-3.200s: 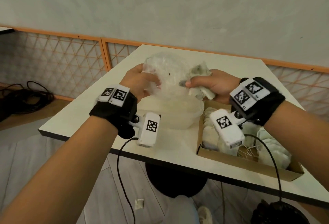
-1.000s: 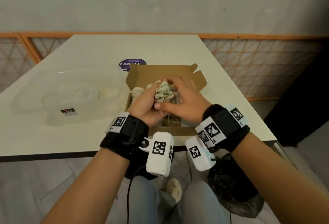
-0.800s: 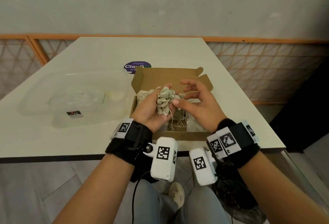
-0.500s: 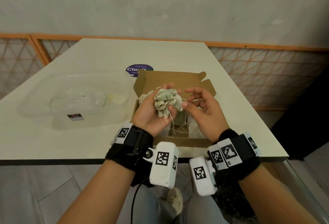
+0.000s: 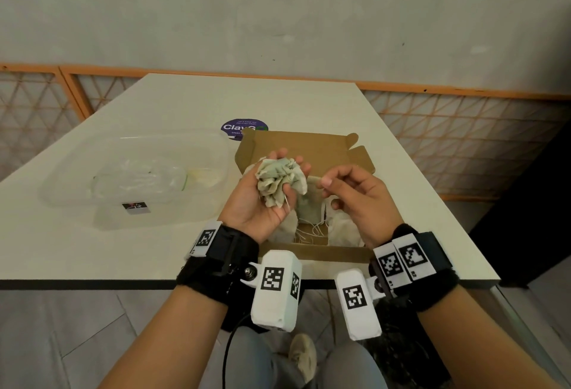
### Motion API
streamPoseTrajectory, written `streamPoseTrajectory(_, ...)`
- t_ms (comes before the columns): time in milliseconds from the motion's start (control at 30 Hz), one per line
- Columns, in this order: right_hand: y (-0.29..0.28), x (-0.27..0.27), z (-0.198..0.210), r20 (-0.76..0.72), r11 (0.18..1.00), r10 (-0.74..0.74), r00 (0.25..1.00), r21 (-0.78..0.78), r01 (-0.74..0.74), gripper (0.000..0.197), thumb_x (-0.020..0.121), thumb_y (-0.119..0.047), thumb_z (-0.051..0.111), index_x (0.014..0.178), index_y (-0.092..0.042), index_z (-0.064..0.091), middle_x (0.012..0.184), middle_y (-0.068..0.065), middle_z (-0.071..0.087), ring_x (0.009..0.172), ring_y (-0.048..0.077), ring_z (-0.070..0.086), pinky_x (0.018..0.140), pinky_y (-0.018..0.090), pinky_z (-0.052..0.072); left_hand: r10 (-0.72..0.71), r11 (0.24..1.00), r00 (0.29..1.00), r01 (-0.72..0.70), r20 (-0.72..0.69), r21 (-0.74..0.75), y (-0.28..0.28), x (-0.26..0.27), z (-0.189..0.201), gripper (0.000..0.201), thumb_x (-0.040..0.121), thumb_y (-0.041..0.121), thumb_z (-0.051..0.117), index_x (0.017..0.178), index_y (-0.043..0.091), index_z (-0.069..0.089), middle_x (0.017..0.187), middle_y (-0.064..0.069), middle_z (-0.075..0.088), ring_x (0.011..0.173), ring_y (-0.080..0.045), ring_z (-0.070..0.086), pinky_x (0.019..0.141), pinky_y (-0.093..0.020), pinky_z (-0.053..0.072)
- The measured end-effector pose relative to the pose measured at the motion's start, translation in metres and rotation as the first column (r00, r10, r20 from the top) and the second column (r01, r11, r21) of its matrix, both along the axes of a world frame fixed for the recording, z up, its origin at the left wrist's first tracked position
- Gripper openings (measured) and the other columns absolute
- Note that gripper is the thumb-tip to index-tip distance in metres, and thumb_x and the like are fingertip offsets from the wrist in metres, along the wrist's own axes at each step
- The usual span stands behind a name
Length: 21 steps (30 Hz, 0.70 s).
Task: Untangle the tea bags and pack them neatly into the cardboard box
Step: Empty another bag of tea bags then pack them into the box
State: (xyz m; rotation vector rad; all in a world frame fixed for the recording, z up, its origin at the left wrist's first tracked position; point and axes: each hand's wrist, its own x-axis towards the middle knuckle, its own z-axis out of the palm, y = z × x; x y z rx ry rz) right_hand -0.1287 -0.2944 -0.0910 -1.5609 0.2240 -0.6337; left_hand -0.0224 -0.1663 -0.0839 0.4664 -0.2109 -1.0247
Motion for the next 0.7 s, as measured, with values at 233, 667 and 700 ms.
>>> streamPoseTrajectory(233, 0.008, 0.004, -0.003, -0.026, 0.999, 0.051, 0.998, 0.009, -0.051, 0.004, 0.078, -0.007, 0.067, 0.081, -0.007, 0.065, 0.075, 0.000, 0.069, 0.067, 0.005, 0.061, 0.062, 0.017, 0.051, -0.026, 0.999, 0.999, 0.024, 0.041, 0.044, -0.003, -0.001, -0.003, 0.028, 0.085, 0.027, 0.050, 0.082, 0.012, 0.074, 0.106, -0.013, 0.067, 0.099, -0.024, 0.061, 0.048, -0.018, 0.053)
streamPoseTrajectory(667, -0.003, 0.000, 0.003, 0.140, 0.907, -0.169, 0.976, 0.409, 0.098, 0.011, 0.088, -0.003, 0.054, 0.082, -0.011, 0.058, 0.071, 0.008, 0.065, 0.057, 0.010, 0.058, 0.051, 0.018, 0.044, -0.093, 0.993, 0.989, 0.084, 0.114, 0.086, -0.001, -0.004, -0.001, 0.030, 0.084, 0.022, 0.048, 0.085, 0.014, 0.077, 0.099, -0.012, 0.064, 0.077, -0.015, 0.064, 0.043, -0.013, 0.046)
streamPoseTrajectory(700, -0.003, 0.001, 0.002, 0.126, 0.913, -0.164, 0.978, 0.395, 0.102, 0.010, 0.088, -0.004, 0.055, 0.082, -0.011, 0.058, 0.069, 0.007, 0.066, 0.056, 0.010, 0.058, 0.051, 0.018, 0.043, -0.107, 0.991, 0.981, 0.092, 0.160, 0.102, 0.000, -0.005, -0.001, 0.029, 0.086, 0.022, 0.049, 0.088, 0.015, 0.077, 0.096, -0.012, 0.064, 0.077, -0.015, 0.064, 0.043, -0.013, 0.046)
